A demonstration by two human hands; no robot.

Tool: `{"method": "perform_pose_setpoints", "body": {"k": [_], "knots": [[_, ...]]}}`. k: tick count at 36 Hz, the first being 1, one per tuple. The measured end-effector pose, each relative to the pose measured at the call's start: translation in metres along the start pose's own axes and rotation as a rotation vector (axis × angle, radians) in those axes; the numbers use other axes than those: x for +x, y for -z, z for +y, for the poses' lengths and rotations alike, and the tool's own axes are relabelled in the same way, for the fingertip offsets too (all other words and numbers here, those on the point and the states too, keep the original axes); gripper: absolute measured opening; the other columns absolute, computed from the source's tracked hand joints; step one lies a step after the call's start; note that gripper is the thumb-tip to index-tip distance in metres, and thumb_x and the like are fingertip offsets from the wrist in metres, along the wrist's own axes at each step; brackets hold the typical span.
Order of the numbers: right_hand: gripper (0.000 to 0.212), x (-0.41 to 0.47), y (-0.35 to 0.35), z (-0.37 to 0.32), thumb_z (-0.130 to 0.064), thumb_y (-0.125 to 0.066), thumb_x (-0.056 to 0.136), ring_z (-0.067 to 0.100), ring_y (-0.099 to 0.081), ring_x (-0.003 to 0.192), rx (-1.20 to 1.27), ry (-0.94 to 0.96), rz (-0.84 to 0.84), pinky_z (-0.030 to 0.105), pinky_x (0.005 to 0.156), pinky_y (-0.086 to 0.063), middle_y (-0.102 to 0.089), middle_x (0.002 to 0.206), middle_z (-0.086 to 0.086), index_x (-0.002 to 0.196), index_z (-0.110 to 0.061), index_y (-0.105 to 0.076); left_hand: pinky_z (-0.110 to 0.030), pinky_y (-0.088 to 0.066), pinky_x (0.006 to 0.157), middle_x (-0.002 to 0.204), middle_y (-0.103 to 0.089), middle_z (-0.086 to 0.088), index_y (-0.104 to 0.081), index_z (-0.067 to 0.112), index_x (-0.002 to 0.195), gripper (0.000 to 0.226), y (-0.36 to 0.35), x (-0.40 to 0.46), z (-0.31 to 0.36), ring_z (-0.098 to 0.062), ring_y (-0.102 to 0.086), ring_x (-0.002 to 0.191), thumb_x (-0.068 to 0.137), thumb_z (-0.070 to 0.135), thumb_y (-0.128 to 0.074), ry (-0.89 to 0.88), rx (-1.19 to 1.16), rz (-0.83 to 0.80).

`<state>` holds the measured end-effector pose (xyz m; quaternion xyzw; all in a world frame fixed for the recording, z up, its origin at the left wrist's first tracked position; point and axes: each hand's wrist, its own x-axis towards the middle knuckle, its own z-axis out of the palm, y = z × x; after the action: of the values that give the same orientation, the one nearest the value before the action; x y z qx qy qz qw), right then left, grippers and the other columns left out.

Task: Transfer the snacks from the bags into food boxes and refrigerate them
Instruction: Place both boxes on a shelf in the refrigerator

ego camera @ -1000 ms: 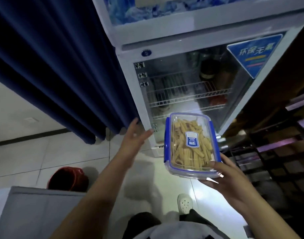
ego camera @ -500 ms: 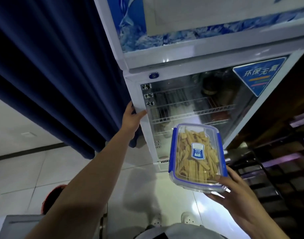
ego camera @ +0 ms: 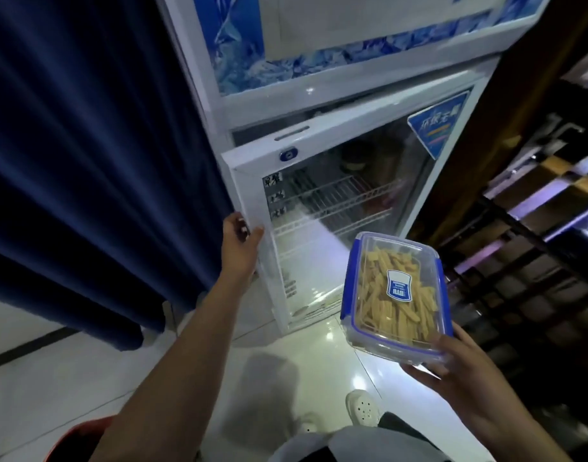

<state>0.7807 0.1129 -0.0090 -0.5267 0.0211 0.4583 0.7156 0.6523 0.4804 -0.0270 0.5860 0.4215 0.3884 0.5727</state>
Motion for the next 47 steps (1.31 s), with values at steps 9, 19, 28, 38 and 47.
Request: {"method": "perform_pose_setpoints", "body": {"k": [9, 19, 28, 38, 47], "knots": [[0.042, -0.053, 0.03, 0.029, -0.016, -0.073, 0.077, 0.041, -0.07, 0.106, 0.108, 0.071, 0.197, 0.053, 0.083, -0.057, -0.07, 0.123, 0.015, 0.118, -0.026, -0.071, -0.008, -0.047, 0.08, 0.107, -0.065, 0.023, -0.055, 0.051, 0.105, 0.043, -0.015, -0.127, -0.013, 0.001, -0.061, 0.104, 0.085, 0.021, -0.08, -0.066, -0.018, -0.175], [0.041, -0.104, 0.08, 0.037, -0.015, -0.072, 0.073, 0.041, -0.071, 0.103, 0.281, 0.149, 0.382, 0.056, 0.082, -0.057, -0.07, 0.123, 0.018, 0.114, -0.018, -0.072, -0.033, -0.058, 0.082, 0.102, -0.064, 0.003, -0.052, 0.033, 0.101, 0.048, -0.06, -0.192, -0.014, -0.018, -0.066, 0.097, 0.07, 0.032, -0.089, -0.139, 0.102, -0.524], [0.037, -0.141, 0.144, 0.017, -0.018, -0.07, 0.076, 0.035, -0.072, 0.101, 0.315, 0.201, 0.419, 0.046, 0.075, -0.06, -0.072, 0.121, 0.014, 0.113, -0.022, -0.073, -0.032, -0.056, 0.095, 0.121, -0.069, 0.009, -0.056, 0.037, 0.13, 0.062, -0.126, -0.249, -0.003, -0.01, -0.066, 0.113, 0.081, 0.009, -0.083, -0.179, 0.161, -0.707], [0.045, -0.176, 0.224, 0.005, -0.02, -0.069, 0.078, 0.038, -0.07, 0.107, 0.321, 0.213, 0.474, 0.044, 0.073, -0.062, -0.071, 0.123, 0.014, 0.122, -0.023, -0.068, -0.032, -0.057, 0.093, 0.124, -0.069, 0.004, -0.056, 0.024, 0.131, 0.058, -0.227, -0.305, 0.014, -0.016, -0.066, 0.115, 0.082, 0.01, -0.083, -0.043, 0.128, -0.826], [0.05, -0.204, 0.29, 0.006, -0.021, -0.075, 0.069, 0.038, -0.07, 0.107, 0.408, 0.228, 0.559, 0.05, 0.076, -0.06, -0.072, 0.122, 0.012, 0.119, -0.026, -0.071, -0.033, -0.058, 0.088, 0.106, -0.07, 0.023, -0.055, 0.058, 0.1, 0.056, -0.337, -0.343, 0.01, 0.002, -0.067, 0.099, 0.075, 0.02, -0.088, -0.056, 0.192, -0.8]]}}
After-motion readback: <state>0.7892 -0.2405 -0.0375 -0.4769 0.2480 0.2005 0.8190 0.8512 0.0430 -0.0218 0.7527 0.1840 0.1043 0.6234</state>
